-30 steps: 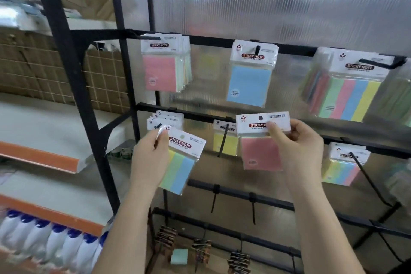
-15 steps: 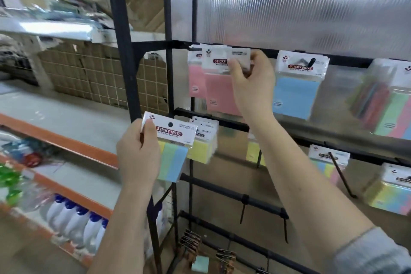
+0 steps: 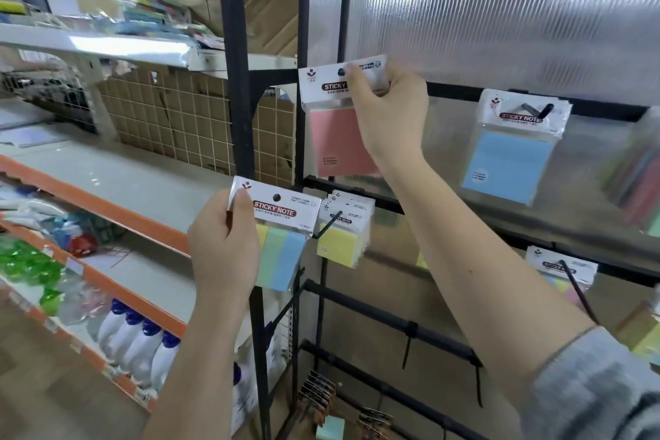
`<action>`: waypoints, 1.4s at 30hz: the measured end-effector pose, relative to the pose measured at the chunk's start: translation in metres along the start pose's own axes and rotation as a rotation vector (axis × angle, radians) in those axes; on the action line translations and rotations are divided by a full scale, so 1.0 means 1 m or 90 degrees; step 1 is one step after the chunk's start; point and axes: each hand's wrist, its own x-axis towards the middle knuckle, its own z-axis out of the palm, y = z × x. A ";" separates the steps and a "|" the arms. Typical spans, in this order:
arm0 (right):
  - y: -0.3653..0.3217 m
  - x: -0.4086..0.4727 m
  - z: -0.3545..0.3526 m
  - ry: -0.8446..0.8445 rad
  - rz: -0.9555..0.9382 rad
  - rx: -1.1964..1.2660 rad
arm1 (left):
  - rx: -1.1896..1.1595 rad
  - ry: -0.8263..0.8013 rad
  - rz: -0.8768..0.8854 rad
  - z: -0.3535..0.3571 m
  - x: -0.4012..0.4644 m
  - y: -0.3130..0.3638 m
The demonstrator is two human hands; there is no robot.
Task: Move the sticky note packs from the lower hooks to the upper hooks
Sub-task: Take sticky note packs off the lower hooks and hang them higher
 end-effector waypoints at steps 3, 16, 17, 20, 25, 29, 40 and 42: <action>-0.001 0.009 0.006 -0.010 0.037 -0.004 | -0.003 -0.003 -0.003 -0.001 0.000 -0.001; 0.017 0.021 0.019 -0.021 0.071 -0.074 | 0.009 -0.015 0.000 -0.003 0.001 -0.004; 0.021 0.022 0.019 -0.017 0.076 -0.080 | 0.011 -0.018 -0.002 -0.003 0.001 -0.004; 0.027 0.027 0.017 -0.007 0.052 -0.127 | 0.010 -0.024 -0.008 -0.002 0.000 -0.003; 0.038 0.048 0.016 -0.007 0.015 -0.301 | 0.007 -0.049 -0.007 0.008 0.003 -0.001; 0.045 0.059 0.012 -0.031 0.049 -0.329 | 0.006 -0.066 -0.013 0.015 0.003 0.002; 0.055 0.035 -0.038 0.013 0.006 -0.262 | -0.019 -0.142 0.033 0.041 -0.003 0.015; 0.056 0.023 -0.062 -0.003 0.004 -0.267 | -0.038 -0.161 0.043 0.049 -0.005 0.021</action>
